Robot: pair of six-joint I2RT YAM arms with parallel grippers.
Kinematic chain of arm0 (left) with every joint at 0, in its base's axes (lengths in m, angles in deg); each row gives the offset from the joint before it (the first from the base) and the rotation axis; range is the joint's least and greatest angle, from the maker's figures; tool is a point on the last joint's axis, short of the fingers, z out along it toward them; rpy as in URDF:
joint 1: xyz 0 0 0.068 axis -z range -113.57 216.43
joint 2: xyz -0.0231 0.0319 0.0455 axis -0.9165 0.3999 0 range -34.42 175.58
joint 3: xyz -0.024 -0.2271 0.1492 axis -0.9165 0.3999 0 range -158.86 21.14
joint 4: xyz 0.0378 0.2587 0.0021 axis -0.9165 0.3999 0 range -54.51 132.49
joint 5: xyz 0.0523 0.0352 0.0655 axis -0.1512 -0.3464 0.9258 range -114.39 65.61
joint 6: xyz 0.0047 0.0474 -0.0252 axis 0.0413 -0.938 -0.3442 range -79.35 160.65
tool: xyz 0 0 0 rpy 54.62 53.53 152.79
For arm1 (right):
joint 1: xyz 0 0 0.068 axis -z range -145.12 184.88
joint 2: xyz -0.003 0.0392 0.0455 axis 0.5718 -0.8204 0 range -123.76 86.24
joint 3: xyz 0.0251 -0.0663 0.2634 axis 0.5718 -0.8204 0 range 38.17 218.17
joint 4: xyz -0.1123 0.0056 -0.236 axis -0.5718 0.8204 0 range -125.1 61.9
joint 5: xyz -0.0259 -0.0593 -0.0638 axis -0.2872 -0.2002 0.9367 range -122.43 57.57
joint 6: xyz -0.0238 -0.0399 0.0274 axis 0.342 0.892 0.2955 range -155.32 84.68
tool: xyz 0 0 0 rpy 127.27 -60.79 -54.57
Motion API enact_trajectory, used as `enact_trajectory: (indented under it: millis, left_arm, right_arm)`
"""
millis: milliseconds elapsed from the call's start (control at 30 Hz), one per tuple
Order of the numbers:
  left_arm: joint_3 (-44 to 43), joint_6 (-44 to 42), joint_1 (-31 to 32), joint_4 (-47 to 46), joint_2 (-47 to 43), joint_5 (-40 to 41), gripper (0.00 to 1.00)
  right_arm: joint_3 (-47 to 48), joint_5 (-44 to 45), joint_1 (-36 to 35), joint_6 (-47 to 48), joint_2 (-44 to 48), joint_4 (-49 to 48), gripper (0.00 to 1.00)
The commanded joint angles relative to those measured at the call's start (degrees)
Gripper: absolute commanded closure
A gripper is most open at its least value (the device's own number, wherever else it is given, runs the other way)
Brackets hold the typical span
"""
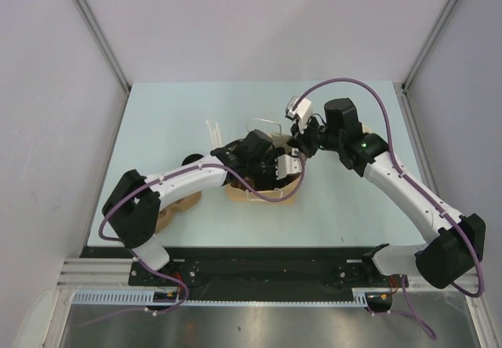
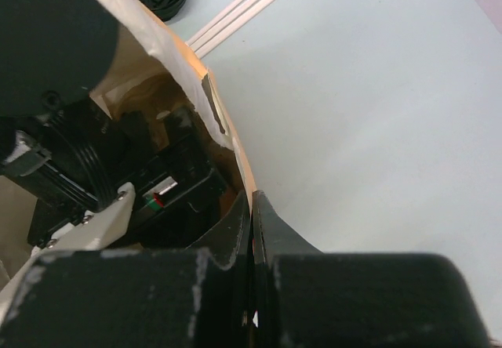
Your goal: Pack the takeout coffee
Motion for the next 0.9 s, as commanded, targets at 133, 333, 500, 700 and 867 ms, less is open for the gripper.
enact_trajectory:
  millis: [133,333,500,700,867]
  left_arm:
    - [0.23,1.05,-1.23,-2.6,-4.54,2.54,0.25]
    - [-1.0,1.14,-1.23,-1.72,-5.86,1.75,0.2]
    - [-2.15,1.32,-1.23,-0.59,-6.47,1.13,0.08]
    - [-4.69,1.85,-1.23,1.35,-7.17,-0.09,0.04]
    - [-6.45,2.02,-1.32,3.54,-7.97,-1.24,0.0]
  right_arm:
    - [-0.13,0.04,1.06,-3.67,-1.59,-0.59,1.0]
    - [0.05,0.48,1.15,-3.84,-1.59,-0.5,1.0]
    - [0.31,0.48,1.24,-3.58,-1.59,-0.68,1.0]
    - [0.4,0.57,1.06,-2.97,-1.68,-0.33,1.0]
    - [0.57,0.66,1.15,-2.79,-1.5,-0.41,1.0]
